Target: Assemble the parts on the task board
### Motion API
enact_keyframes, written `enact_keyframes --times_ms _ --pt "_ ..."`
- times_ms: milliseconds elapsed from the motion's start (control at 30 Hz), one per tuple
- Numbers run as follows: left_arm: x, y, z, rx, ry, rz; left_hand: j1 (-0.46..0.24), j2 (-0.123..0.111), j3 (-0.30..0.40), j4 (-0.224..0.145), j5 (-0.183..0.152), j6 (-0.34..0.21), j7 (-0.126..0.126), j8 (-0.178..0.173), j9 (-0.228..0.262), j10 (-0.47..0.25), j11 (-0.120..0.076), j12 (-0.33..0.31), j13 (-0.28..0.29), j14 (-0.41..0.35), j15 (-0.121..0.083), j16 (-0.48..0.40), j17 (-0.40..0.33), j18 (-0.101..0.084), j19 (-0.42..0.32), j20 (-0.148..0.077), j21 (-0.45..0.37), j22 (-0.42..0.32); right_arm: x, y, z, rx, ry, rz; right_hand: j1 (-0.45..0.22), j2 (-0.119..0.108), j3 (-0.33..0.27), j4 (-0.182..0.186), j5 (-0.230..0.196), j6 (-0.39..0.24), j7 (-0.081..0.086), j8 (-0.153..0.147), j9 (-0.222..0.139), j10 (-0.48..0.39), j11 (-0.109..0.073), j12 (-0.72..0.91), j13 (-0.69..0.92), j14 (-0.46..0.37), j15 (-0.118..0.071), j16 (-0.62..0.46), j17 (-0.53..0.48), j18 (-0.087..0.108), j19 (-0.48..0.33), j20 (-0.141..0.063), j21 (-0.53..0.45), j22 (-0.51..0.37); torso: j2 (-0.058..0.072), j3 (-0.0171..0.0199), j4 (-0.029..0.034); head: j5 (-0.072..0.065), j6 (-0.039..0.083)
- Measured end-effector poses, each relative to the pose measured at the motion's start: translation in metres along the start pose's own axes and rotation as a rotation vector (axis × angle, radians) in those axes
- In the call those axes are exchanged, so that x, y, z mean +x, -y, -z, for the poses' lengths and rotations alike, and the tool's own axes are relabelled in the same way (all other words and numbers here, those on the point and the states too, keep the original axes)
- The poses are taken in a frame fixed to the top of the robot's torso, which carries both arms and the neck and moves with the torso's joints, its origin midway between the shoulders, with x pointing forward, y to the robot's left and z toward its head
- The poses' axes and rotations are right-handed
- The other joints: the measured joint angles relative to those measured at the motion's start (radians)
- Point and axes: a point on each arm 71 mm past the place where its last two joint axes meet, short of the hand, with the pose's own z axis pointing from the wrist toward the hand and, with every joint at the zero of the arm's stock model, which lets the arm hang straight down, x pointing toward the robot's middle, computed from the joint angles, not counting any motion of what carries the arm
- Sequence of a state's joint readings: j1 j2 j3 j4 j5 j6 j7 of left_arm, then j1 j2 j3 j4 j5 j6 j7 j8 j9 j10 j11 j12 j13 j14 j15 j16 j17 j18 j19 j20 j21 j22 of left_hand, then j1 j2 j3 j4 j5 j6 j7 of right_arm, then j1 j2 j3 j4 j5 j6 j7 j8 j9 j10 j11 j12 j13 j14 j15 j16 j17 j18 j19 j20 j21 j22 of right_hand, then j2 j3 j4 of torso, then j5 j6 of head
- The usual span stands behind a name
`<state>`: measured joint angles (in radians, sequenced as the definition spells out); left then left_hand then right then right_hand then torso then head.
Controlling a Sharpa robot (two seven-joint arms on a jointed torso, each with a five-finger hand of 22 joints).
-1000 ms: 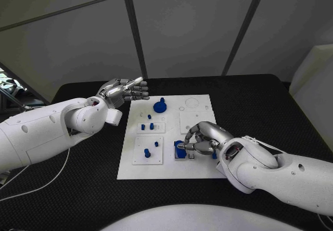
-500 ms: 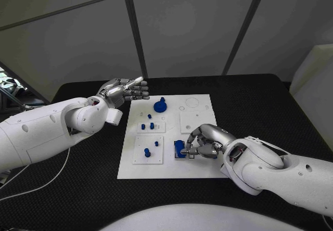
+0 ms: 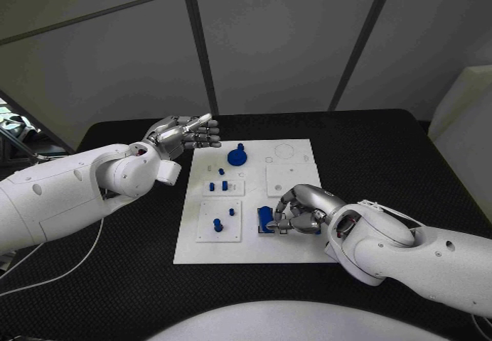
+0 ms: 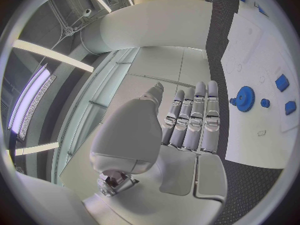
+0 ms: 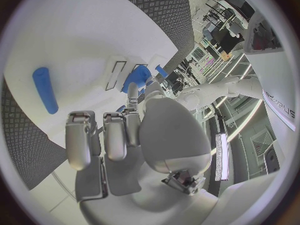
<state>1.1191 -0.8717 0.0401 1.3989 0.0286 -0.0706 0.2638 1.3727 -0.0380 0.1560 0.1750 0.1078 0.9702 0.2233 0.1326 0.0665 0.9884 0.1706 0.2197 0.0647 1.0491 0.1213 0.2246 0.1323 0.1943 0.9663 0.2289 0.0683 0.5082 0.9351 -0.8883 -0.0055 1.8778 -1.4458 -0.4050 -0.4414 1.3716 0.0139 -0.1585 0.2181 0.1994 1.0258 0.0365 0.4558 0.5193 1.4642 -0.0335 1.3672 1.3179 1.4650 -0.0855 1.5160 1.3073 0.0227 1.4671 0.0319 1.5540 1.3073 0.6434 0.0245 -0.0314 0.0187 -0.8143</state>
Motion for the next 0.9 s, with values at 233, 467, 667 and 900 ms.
enact_keyframes --times_ms 233,467,667,900 --pt "0.0003 -0.0002 0.0000 -0.001 -0.001 0.000 0.000 0.000 0.000 0.000 0.000 0.000 0.000 0.000 0.000 0.000 0.000 0.000 0.000 0.000 0.000 0.000 0.000 0.000 0.000 0.000 0.000 0.000 0.0044 -0.0040 -0.0064 -0.006 -0.014 0.010 0.007 0.007 0.003 -0.009 -0.003 0.000 0.000 -0.003 0.003 -0.001 0.002 0.001 0.000 0.000 0.000 0.000 0.000 0.000 0.000 0.000 0.000 0.000 0.001 0.0000 0.0006 0.002 -0.002" --pt "0.0003 -0.0003 0.0001 -0.003 -0.001 0.000 0.000 0.000 0.000 0.000 0.000 0.000 0.000 0.000 0.000 0.000 0.000 0.000 0.000 0.000 0.000 0.000 0.001 0.000 0.000 0.000 0.000 0.000 0.0071 -0.0029 -0.0091 0.001 -0.039 0.028 0.017 0.007 0.007 -0.019 -0.011 0.003 0.003 -0.013 -0.001 -0.002 0.002 0.002 0.002 0.000 0.000 0.000 0.000 0.000 0.000 0.000 0.000 0.000 0.001 -0.0001 -0.0004 0.003 -0.003" --pt "0.0001 -0.0004 0.0002 -0.005 -0.001 -0.001 0.000 0.000 -0.003 -0.003 0.000 0.000 0.000 0.000 0.000 -0.004 0.004 0.000 0.000 0.000 0.000 0.000 0.001 0.000 0.000 0.000 0.000 -0.002 0.0078 -0.0009 -0.0086 0.009 -0.061 0.047 0.045 0.023 0.002 -0.027 -0.053 0.002 0.002 -0.016 0.001 -0.003 0.003 -0.004 0.102 -0.001 0.001 0.000 0.000 0.000 0.000 0.000 0.000 0.000 0.000 -0.0001 -0.0014 0.004 -0.004" --pt "-0.0003 -0.0005 0.0006 -0.008 -0.002 -0.004 0.000 0.000 -0.003 -0.003 0.000 0.000 0.000 0.000 0.000 -0.004 0.004 0.000 0.000 0.000 0.000 0.000 0.001 0.000 0.000 0.000 0.000 -0.002 0.0072 0.0012 -0.0072 0.016 -0.070 0.062 0.046 0.024 -0.007 -0.026 -0.083 0.002 0.002 -0.015 0.001 -0.003 0.003 -0.004 0.122 0.002 -0.002 0.000 0.000 0.000 0.000 0.000 0.000 0.000 0.000 0.0002 -0.0017 0.004 -0.005"
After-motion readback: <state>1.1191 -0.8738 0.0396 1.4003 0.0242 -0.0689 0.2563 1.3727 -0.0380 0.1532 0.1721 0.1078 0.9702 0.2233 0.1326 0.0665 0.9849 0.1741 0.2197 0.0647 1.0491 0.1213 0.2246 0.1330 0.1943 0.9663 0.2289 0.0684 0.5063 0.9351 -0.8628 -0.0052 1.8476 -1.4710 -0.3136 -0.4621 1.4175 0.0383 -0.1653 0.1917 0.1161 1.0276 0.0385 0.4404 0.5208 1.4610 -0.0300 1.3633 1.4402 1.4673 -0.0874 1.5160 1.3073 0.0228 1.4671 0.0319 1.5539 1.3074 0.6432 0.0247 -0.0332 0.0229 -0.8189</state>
